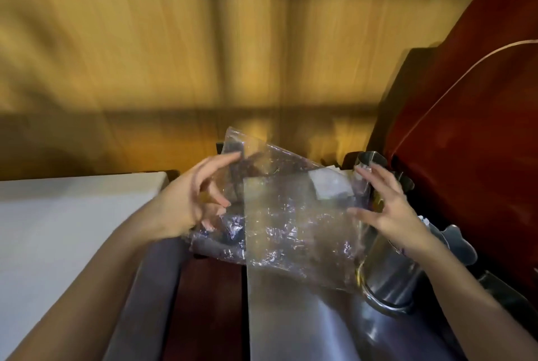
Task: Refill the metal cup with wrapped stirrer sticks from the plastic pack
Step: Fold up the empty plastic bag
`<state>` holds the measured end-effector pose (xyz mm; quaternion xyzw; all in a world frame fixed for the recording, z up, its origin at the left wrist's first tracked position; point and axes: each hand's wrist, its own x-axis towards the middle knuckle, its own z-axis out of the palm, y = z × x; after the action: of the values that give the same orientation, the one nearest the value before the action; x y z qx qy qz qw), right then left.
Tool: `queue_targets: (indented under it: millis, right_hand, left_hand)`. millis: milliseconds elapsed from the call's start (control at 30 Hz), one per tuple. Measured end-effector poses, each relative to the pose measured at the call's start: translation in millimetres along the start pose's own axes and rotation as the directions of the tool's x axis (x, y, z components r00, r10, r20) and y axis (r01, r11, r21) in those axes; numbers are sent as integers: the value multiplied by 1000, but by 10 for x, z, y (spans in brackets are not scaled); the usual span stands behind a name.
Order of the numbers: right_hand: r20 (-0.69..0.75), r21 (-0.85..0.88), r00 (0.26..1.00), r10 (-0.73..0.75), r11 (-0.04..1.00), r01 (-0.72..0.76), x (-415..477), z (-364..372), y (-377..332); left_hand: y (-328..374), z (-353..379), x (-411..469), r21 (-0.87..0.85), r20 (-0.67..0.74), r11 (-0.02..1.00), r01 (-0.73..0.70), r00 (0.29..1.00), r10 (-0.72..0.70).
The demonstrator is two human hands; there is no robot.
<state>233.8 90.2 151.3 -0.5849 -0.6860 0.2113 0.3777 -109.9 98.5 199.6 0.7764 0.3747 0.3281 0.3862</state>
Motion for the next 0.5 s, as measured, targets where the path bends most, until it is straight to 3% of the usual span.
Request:
queue_targets:
  millis: [100, 267, 367, 500]
  right_hand:
    - [-33, 10, 996, -77, 997, 78, 69, -57, -148]
    - [223, 125, 964, -145, 985, 119, 177, -21, -479]
    - [331, 288, 930, -162, 956, 64, 189, 17, -563]
    - [326, 351, 929, -175, 935, 53, 180, 81, -521]
  left_hand:
    - [157, -73, 34, 5, 38, 997, -76, 996, 76]
    - [303, 42, 73, 129, 162, 979, -158, 977, 136]
    - [313, 50, 116, 246, 268, 948, -203, 954, 135]
    - [347, 25, 76, 149, 204, 974, -168, 969, 136]
